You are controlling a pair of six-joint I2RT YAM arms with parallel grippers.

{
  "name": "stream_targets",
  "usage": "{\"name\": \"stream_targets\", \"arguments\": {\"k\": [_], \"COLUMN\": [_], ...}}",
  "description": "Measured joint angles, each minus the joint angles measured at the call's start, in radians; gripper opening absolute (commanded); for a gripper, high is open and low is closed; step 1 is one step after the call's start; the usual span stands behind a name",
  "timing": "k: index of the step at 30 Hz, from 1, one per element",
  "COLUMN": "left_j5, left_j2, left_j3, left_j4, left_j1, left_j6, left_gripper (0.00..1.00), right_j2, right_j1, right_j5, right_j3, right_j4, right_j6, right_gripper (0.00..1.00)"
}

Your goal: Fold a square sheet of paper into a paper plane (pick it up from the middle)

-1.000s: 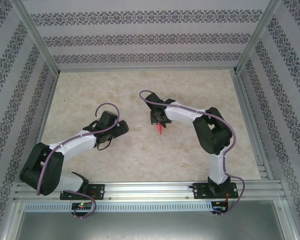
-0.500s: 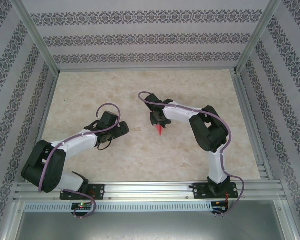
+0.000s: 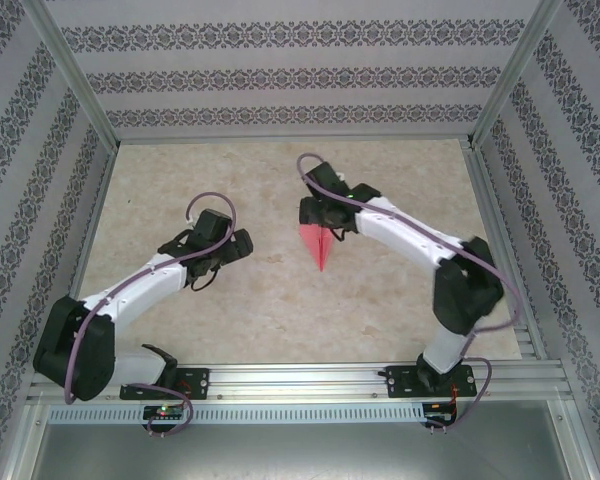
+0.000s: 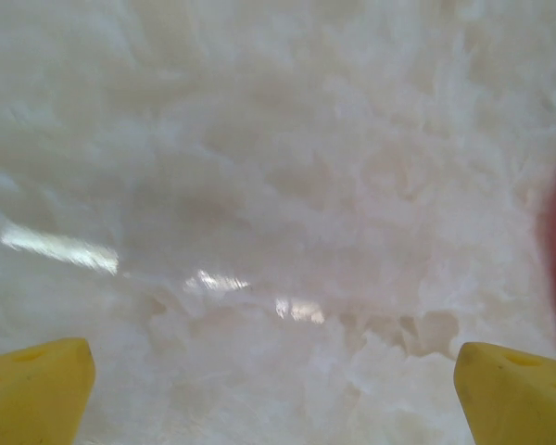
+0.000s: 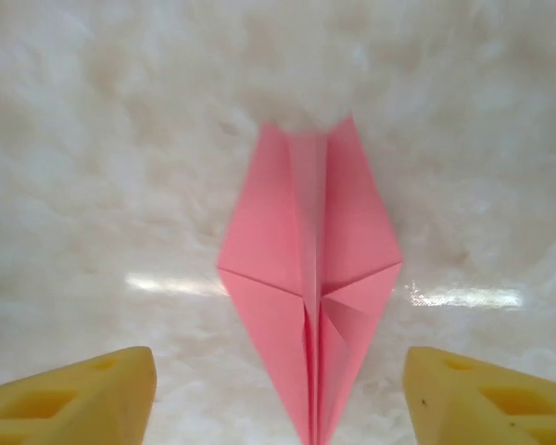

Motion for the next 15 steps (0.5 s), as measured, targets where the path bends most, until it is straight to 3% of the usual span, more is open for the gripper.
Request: {"name": "stream_targets", "arguments": {"k": [4,9,15], "left_j5": [-0.097,-0.234,-0.397], "left_j2": [-0.064,-0.141,-0.2], "left_j3": [0.048,0.043,-0.106], "left_j4": [-0.042,-0.028,0.147], "left_j1": [0.042,0.121,0.219], "left_j6": [0.069,0.189,0.319], "left_gripper": [1.0,1.0,1.0], "right_j2": [-0.219,-0.408,-0.572], "right_j1": [-0.059,-0.188,-0.405], "right_j5": [0.063,0.195,0.315], "right_j3": [-0.086,-0.27,-0.549], "right_j4": [0.037,0.085,0.249], "right_j6": [-0.012,-0.061,-0.175], "right_gripper": [0.98,0.98,0.98]}}
